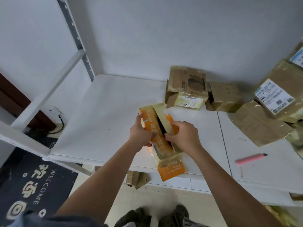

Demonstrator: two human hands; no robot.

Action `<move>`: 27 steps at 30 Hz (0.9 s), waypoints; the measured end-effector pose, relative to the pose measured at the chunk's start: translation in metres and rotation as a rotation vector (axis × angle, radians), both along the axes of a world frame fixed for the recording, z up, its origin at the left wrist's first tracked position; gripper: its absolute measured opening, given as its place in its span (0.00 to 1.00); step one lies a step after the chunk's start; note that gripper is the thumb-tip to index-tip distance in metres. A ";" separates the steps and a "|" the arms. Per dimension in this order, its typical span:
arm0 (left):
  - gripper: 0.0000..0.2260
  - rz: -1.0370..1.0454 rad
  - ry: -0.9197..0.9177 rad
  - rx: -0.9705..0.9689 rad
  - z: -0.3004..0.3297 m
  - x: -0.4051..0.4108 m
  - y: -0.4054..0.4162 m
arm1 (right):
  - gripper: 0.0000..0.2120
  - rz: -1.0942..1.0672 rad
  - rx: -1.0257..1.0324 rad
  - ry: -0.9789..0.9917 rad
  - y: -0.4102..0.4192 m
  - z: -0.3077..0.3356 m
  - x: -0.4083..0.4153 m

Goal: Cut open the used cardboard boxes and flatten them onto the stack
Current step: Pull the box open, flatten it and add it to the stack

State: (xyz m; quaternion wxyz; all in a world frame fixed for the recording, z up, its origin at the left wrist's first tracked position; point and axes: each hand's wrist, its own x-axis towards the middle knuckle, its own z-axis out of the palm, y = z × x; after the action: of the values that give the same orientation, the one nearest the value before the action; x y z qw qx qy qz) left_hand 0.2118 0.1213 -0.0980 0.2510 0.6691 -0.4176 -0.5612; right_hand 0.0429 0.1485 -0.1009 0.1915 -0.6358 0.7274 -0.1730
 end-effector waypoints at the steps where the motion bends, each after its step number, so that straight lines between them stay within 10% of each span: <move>1: 0.38 0.000 -0.002 0.000 0.000 0.000 0.000 | 0.29 -0.013 0.016 -0.082 -0.002 0.002 -0.005; 6: 0.38 0.007 0.013 0.028 0.000 0.004 0.001 | 0.05 -0.112 0.205 -0.712 -0.010 0.008 -0.042; 9: 0.38 0.011 0.025 0.024 0.000 0.005 0.001 | 0.07 -0.228 0.270 -0.937 -0.005 -0.005 -0.064; 18: 0.39 -0.086 -0.127 0.004 0.004 -0.005 -0.003 | 0.17 -0.008 -0.129 -0.128 0.023 -0.019 -0.047; 27: 0.49 -0.202 -0.530 -0.058 0.011 -0.032 -0.005 | 0.29 0.007 0.082 -0.379 0.044 -0.020 -0.048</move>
State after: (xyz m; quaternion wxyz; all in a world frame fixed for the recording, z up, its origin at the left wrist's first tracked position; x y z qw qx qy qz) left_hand 0.1801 0.1167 -0.0872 0.0946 0.7400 -0.5491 -0.3767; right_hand -0.0050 0.1926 -0.1209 0.3515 -0.5861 0.6824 -0.2592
